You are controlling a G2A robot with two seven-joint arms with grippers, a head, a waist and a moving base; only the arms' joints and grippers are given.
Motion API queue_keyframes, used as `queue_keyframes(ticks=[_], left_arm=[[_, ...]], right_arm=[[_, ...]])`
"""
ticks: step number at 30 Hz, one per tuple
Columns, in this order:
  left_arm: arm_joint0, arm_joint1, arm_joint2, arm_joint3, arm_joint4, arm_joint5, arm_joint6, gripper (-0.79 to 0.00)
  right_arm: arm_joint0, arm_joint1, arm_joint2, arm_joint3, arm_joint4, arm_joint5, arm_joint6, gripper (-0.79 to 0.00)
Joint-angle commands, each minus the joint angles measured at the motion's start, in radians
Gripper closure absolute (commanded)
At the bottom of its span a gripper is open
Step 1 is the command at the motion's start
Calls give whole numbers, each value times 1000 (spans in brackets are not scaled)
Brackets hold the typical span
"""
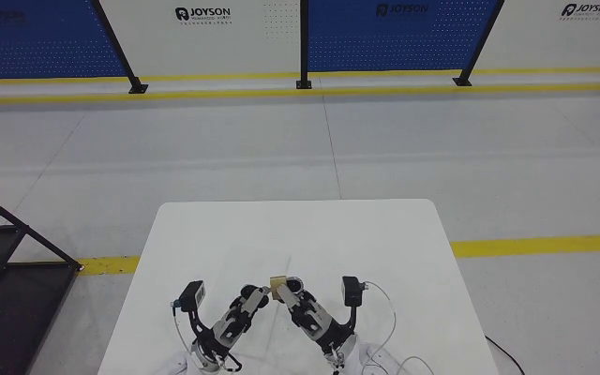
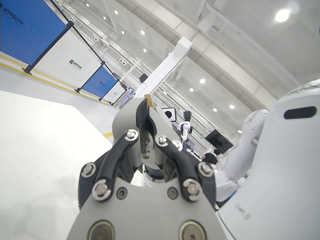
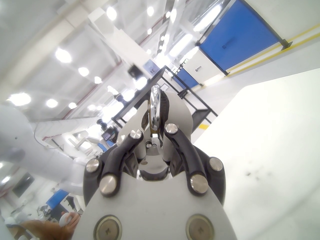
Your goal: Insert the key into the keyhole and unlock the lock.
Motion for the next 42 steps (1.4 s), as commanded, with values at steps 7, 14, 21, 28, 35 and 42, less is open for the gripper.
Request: queue_keyframes(ticks=[7,14,21,28,35,42], left_arm=[[-3,4,8,5,18,0,24,-126],[-8,8,17,12,26,0,33,-120],[-13,12,24,15,40,0,37,-43],[-10,14,20,21,72,0,54,0],[-8,8,-3,37,152,2,88,0],[5,-10,-21,39,274,46,180,0]], right_arm=[[-3,2,0,-6,0,6,8,0],[-6,3,1,-9,-1,4,8,0],[-5,5,1,-11,0,5,20,0],[-4,7,1,-19,0,18,41,0],[-4,9,3,-24,3,28,54,0],[-8,13,6,-33,2,44,69,0]])
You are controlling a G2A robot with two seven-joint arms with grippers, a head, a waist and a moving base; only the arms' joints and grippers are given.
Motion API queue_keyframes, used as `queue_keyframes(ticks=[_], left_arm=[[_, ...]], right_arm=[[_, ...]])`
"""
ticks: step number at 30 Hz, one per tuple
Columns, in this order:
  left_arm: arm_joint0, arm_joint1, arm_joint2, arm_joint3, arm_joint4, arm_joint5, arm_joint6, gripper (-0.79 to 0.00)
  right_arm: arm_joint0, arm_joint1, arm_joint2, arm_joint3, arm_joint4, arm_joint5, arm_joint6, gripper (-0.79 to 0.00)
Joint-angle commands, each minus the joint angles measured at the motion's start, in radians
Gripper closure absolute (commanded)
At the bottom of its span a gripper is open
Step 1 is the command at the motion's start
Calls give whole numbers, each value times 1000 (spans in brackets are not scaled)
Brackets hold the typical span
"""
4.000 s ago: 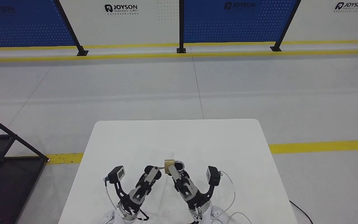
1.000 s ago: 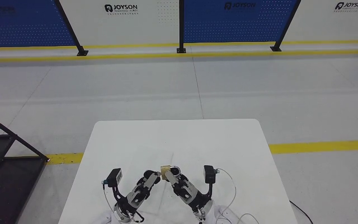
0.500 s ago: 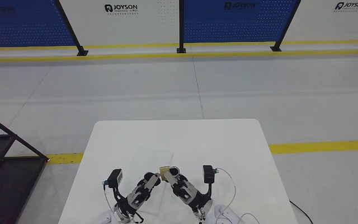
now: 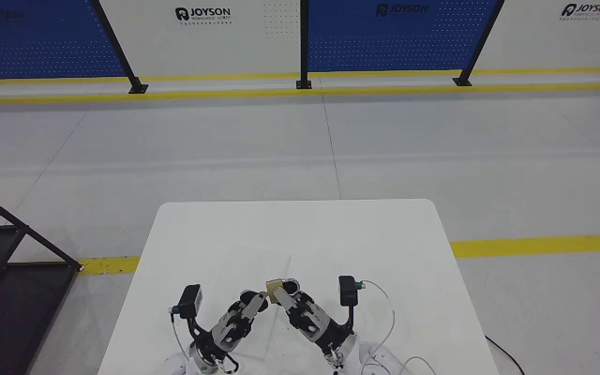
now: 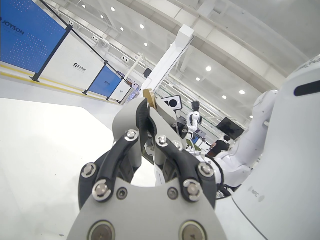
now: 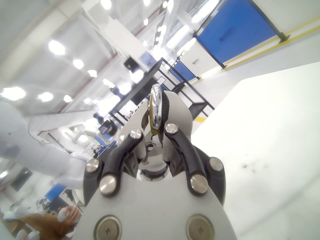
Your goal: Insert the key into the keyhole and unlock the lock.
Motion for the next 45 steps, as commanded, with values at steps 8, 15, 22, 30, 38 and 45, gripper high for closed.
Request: queue_keyframes(ticks=[8,15,22,30,38,45], left_arm=[[7,-18,-5,15,136,79,80,0],[4,-30,-10,18,209,166,127,0],[6,-37,-13,11,285,230,156,0],[10,-42,-17,4,359,300,190,0],[6,-46,-21,9,442,372,247,0],[-2,-50,-18,19,497,427,277,0]], right_arm=[[-8,5,5,-12,-9,27,23,0],[-12,9,7,-18,-14,41,34,0],[-17,11,9,-24,-16,51,35,0],[-24,15,14,-33,-11,57,34,0],[-28,18,15,-38,-3,67,37,0],[-29,19,14,-42,4,76,41,0]])
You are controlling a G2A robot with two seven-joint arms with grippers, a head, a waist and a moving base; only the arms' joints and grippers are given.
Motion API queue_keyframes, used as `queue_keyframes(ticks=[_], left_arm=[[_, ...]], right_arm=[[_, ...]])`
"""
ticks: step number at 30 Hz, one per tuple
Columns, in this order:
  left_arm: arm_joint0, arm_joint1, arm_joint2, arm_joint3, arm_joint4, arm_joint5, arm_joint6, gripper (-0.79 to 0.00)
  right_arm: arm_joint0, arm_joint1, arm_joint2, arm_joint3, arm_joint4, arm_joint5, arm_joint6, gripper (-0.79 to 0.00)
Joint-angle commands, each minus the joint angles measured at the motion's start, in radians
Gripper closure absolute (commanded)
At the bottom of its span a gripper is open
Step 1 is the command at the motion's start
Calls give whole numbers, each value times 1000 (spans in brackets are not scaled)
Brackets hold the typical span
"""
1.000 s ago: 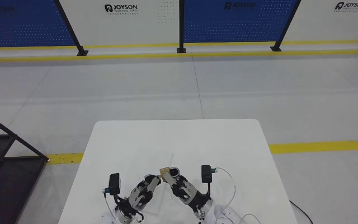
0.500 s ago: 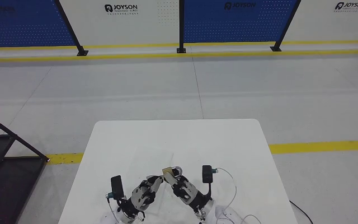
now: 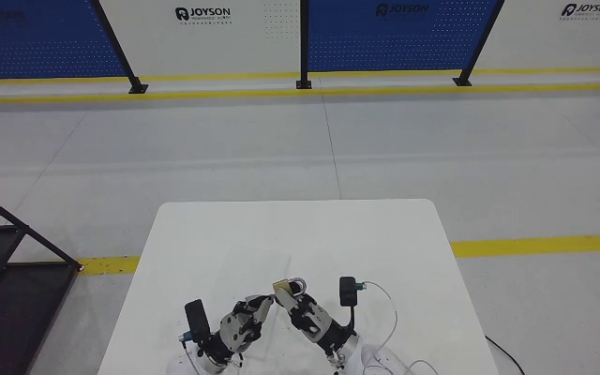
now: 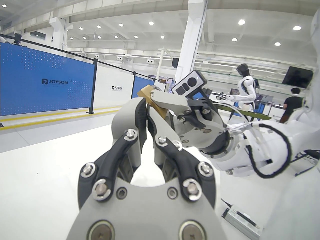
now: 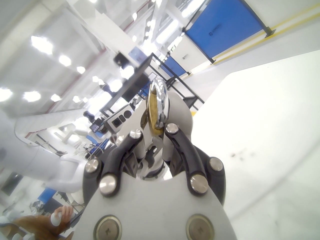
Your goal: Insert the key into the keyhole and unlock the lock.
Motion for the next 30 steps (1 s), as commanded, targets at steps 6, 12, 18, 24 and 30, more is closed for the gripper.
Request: queue_keyframes(ticks=[6,12,18,24,30], left_arm=[[-8,-3,0,9,58,69,28,0],[-12,-5,-1,13,114,130,57,0],[-15,-7,-5,21,191,231,79,0],[-17,-9,-9,28,256,333,99,0],[-15,-12,-2,29,261,355,125,0]], right_arm=[[-1,2,-1,-3,7,6,7,0],[-2,3,0,-6,13,14,8,0],[-4,5,0,-8,21,18,8,0],[-4,6,1,-10,25,19,7,0],[-5,7,1,-11,25,21,6,0]])
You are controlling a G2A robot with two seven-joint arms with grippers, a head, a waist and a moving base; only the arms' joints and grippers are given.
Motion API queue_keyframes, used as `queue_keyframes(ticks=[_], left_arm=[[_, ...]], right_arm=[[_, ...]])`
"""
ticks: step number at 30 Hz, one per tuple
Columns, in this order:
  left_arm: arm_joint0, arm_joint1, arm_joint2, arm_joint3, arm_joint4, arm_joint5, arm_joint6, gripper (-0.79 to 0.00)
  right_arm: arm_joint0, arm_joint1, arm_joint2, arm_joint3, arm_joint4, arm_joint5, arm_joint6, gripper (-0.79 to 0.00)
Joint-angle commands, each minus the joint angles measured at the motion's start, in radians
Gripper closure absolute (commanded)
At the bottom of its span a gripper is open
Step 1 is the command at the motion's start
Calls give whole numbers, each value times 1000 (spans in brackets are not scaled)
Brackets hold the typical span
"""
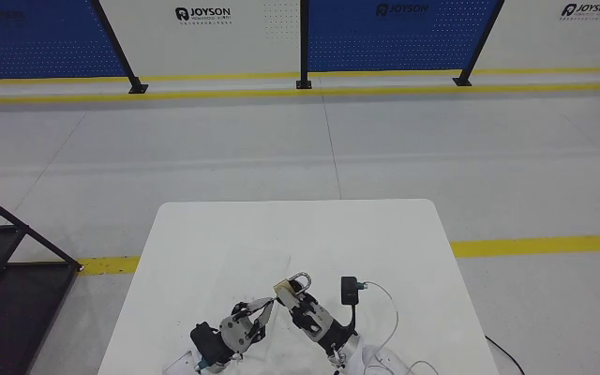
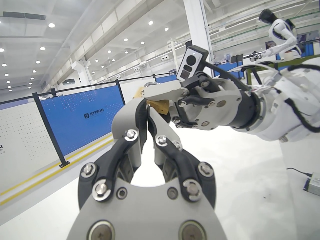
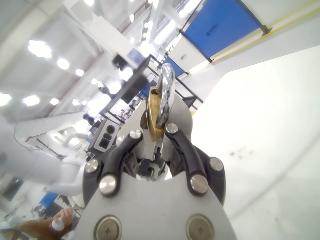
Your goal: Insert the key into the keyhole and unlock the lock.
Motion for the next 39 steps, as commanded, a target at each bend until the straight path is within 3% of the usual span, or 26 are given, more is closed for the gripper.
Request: queue_keyframes(ticks=[1,2,3,4,11,17,21,25,33,34,38,39], left_arm=[[2,-1,2,-2,-21,-16,13,0],[4,-2,4,-1,-34,-30,13,-154],[5,-2,5,-4,-48,-47,12,-394],[7,-2,5,-6,-58,-61,11,-785],[46,8,-28,-34,-190,-212,-66,-785],[144,48,-203,-97,-321,-357,-164,-785],[233,72,-351,-129,-369,-361,-233,-785],[298,83,-450,-159,-425,-357,-286,-785],[323,82,-476,-169,-437,-339,-302,-785],[323,82,-476,-169,-437,-339,-302,-785],[323,82,-476,-169,-437,-339,-302,-785],[323,82,-476,-169,-437,-339,-302,-785]], right_arm=[[0,0,0,-1,-1,1,-1,0],[-1,1,0,-1,-1,2,-2,0],[-1,1,0,-1,0,2,-3,0],[-1,1,2,-2,-1,3,-6,0],[1,0,11,9,-6,34,-39,0],[74,-15,-28,68,36,141,64,0],[184,-45,-111,168,56,272,178,0],[291,-92,-228,265,41,409,275,0],[398,-168,-363,415,29,545,337,0],[403,-174,-369,427,32,551,337,-114],[420,-187,-383,453,4,591,336,-425],[420,-189,-385,453,1,596,337,-628]])
